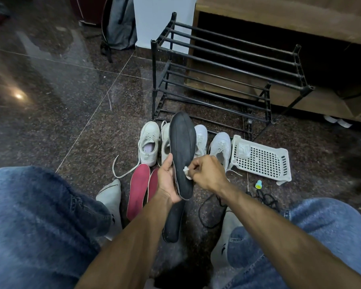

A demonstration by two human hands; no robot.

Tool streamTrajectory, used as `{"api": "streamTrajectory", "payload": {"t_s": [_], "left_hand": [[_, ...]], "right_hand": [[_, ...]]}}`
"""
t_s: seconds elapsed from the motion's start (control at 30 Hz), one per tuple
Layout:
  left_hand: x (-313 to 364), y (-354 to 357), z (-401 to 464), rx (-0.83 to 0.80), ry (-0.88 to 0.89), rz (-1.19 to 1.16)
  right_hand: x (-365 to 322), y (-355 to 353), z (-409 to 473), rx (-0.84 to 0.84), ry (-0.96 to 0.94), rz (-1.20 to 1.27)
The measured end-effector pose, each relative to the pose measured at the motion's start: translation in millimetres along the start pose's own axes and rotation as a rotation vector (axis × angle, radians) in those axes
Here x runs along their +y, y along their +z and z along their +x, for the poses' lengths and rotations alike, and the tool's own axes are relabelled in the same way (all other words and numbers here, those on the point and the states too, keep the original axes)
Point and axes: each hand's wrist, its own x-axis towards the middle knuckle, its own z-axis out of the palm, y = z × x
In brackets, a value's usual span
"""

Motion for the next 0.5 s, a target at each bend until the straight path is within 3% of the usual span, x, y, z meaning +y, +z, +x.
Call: {"api": "streamTrajectory", "payload": {"t_s": [0.13, 0.23, 0.37, 0.5], "left_hand": [[-0.6, -3.7, -0.6, -0.007, 0.027, -0.056], [-1.7, -6.9, 3.4, 0.022, 0.025, -0.063], [-14.6, -1.0, 3.5, 0.011, 0.008, -0.019], [-25.4, 5.6, -1.8, -0.051, -0.026, -0.037]], "right_hand": [[-2.0, 6.1, -9.4, -0.196, 0.013, 0.183], [-3.3, 10.3, -27.0, -0.298, -0.062, 0.101], [-5.0, -4.5, -4.8, -0.076, -0.145, -0.182], [-2.6, -21.9, 29.7, 0.046, -0.061, -0.259]]}}
